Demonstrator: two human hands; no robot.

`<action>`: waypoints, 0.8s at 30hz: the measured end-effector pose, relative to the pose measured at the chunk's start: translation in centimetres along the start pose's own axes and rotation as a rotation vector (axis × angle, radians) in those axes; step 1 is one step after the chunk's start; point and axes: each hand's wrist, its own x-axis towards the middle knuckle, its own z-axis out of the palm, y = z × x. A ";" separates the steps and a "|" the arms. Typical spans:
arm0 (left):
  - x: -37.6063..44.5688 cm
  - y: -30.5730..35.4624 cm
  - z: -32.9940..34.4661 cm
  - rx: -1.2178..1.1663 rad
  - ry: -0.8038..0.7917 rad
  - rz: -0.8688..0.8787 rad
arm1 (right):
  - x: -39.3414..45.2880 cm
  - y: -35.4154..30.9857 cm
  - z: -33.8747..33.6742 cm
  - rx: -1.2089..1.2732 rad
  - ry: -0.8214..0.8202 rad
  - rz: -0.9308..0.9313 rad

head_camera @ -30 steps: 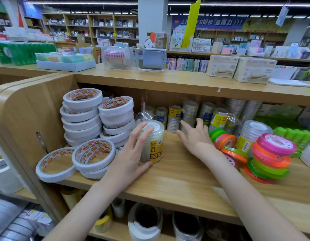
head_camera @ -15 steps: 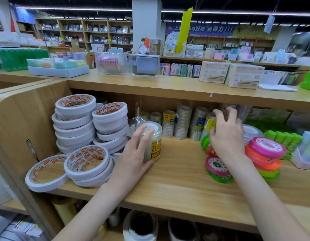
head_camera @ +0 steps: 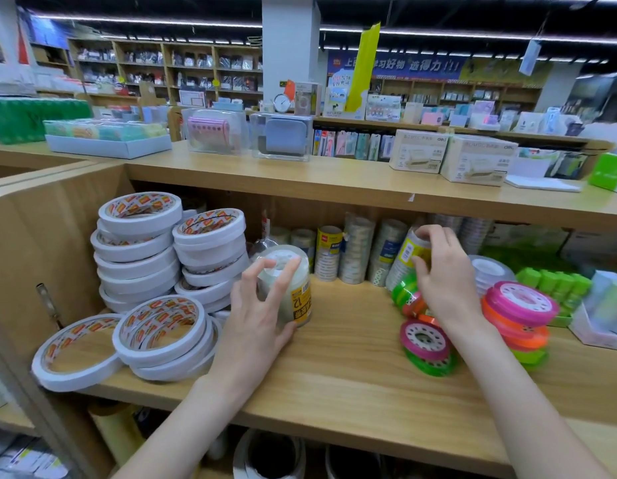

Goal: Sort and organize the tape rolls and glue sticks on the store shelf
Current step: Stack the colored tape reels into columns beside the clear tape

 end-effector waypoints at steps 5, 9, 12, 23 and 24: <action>1.6 0.3 0.3 0.208 -0.037 0.011 | 0.8 -0.9 -0.5 0.208 -0.139 -0.116; 2.0 0.5 0.4 0.265 -0.063 0.007 | 0.4 -2.3 1.5 0.213 -0.268 -0.229; 1.6 0.8 0.5 0.250 -0.044 -0.012 | 0.4 -2.6 1.8 0.278 -0.269 -0.207; 1.8 6.8 4.3 -0.156 -0.452 -0.078 | -0.2 0.3 1.3 -0.329 -0.549 0.009; 2.3 6.8 5.0 -0.167 -0.474 -0.105 | -0.1 0.3 1.4 -0.339 -0.580 0.037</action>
